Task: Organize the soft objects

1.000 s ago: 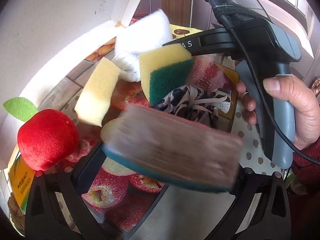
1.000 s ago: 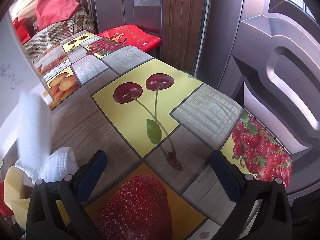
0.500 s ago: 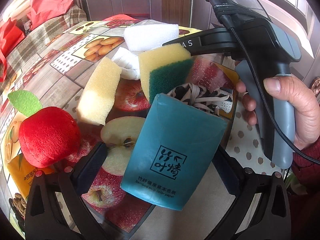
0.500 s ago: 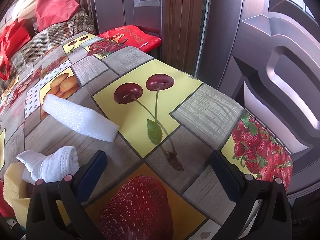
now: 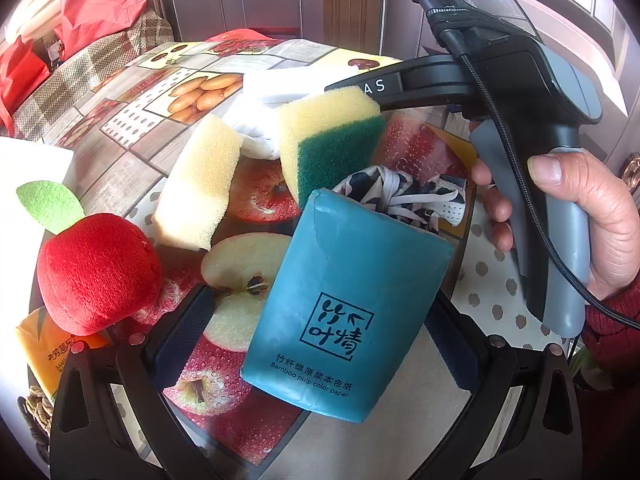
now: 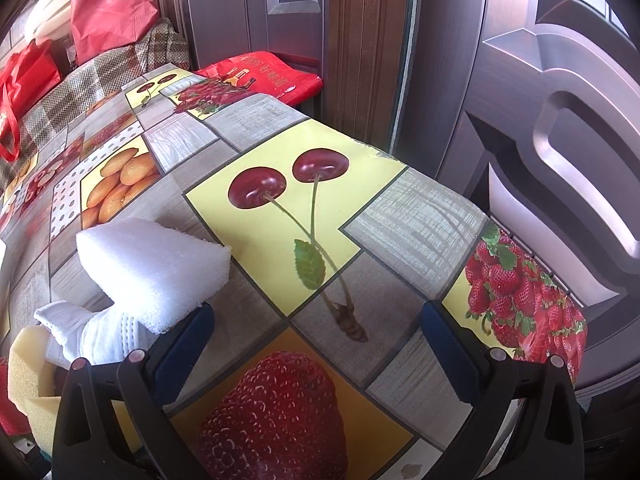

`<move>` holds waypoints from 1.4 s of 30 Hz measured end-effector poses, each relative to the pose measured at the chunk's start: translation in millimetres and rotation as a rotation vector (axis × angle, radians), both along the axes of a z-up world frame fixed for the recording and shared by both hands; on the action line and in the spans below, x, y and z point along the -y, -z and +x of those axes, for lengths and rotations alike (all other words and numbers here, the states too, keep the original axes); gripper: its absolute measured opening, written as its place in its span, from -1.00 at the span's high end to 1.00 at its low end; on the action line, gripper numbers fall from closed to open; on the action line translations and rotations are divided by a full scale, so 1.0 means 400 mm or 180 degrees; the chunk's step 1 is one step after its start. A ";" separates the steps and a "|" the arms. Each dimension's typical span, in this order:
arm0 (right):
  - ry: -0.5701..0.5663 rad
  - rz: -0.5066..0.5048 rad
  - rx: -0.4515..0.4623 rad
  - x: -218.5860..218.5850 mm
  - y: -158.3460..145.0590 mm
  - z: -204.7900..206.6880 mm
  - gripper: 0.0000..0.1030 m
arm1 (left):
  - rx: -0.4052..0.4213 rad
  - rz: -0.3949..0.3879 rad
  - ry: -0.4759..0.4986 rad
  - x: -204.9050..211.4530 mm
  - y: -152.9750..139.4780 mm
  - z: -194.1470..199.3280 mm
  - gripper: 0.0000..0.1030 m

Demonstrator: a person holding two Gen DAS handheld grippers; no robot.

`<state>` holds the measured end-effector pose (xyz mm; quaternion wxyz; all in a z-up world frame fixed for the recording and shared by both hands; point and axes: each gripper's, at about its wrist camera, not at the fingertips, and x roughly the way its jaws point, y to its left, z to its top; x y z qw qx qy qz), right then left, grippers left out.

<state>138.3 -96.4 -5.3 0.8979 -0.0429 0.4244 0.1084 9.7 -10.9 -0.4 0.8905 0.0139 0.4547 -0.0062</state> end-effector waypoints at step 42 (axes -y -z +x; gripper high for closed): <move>0.0003 -0.0084 0.0003 -0.006 0.003 0.002 -1.00 | 0.0001 0.0001 0.0000 -0.001 0.000 -0.001 -0.99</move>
